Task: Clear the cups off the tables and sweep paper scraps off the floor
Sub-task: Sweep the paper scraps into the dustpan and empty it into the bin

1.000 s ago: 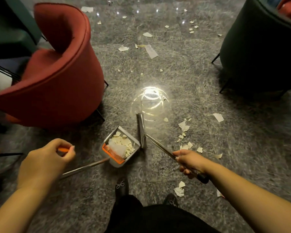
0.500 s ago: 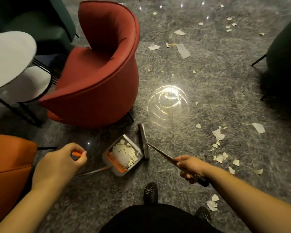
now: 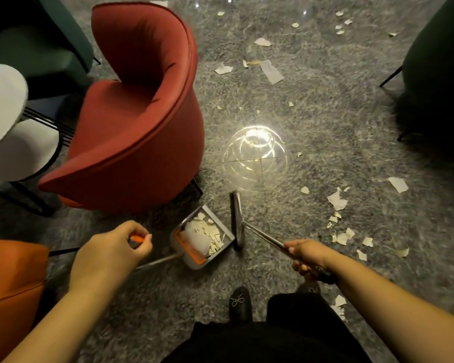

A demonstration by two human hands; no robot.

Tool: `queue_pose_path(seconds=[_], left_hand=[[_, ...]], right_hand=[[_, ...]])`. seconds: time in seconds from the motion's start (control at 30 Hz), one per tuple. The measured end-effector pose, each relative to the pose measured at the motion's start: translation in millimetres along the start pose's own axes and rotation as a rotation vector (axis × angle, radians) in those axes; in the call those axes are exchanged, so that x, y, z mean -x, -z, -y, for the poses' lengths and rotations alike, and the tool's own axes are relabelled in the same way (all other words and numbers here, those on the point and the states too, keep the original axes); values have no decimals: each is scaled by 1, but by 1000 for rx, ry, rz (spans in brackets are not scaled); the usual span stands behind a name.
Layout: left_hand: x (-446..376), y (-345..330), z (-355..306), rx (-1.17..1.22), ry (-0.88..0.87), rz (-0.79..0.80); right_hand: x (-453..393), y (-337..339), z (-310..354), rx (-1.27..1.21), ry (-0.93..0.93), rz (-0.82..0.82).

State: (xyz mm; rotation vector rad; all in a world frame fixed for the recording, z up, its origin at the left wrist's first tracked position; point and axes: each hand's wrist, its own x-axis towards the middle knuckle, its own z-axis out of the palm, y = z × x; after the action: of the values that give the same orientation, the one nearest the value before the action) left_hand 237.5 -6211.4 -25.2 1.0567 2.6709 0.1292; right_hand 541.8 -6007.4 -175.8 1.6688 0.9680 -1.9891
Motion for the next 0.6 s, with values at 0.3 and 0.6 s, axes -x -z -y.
queue_pose_path(seconds=[0.3, 0.6], left_hand=[[-29, -26, -131, -13, -127, 67], [-50, -54, -266, 9, -261, 112]], right_hand=[[30, 131, -19, -129, -6, -151], [63, 257, -39, -363, -57, -323]])
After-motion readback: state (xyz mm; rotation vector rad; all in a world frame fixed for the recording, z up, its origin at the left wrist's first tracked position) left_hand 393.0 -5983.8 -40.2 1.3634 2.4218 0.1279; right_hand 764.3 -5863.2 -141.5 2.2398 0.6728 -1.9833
